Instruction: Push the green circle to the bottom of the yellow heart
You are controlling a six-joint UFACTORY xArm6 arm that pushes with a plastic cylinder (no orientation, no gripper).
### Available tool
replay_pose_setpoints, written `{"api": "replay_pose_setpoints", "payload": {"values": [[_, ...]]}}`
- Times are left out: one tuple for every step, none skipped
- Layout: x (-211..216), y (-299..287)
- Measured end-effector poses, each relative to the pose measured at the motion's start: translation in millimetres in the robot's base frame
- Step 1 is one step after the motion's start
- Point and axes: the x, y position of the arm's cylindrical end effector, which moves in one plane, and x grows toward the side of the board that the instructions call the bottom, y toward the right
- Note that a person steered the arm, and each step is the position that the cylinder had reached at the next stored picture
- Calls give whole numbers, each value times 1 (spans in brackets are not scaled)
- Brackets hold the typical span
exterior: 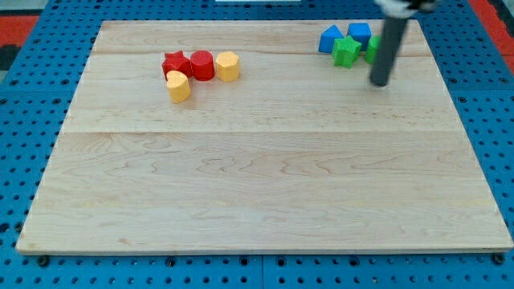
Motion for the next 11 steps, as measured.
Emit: {"api": "replay_pose_setpoints", "payload": {"values": [[-59,45],[-60,-9],[-3,-91],[58,-150],[59,-115],[17,-49],[-4,-98],[17,-196],[38,-251],[48,-222],[57,-220]]}}
